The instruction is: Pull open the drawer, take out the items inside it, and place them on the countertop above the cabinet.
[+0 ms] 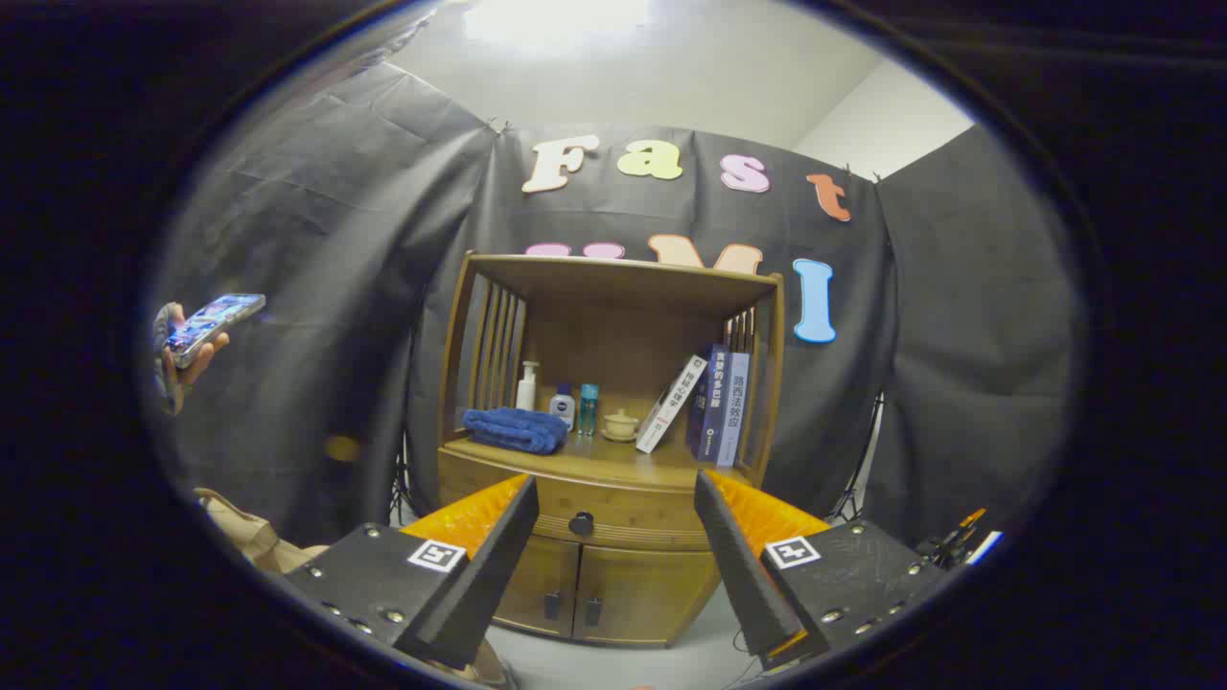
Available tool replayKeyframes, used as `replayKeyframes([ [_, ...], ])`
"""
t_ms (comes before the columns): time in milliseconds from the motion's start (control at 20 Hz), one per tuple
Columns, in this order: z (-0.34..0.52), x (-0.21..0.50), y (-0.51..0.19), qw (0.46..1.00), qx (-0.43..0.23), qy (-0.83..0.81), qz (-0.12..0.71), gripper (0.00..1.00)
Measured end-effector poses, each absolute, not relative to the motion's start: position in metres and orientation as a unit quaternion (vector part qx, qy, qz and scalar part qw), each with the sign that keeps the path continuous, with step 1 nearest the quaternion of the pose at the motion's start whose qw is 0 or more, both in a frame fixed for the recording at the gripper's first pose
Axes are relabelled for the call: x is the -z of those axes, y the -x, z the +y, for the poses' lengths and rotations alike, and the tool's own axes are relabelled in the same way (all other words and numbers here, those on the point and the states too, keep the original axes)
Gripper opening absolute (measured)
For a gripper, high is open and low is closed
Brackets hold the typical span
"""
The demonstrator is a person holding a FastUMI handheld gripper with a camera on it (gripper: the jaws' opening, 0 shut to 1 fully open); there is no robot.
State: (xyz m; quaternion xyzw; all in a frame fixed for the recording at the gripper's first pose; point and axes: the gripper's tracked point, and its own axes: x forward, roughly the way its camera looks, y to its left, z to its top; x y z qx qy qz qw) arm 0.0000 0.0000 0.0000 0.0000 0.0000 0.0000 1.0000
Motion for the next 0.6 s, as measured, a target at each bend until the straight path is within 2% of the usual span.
replayKeyframes([
  [600, -0.0021, 0.0045, -0.0017, 1.0, 0.003, -0.009, 0.004, 0.98],
])
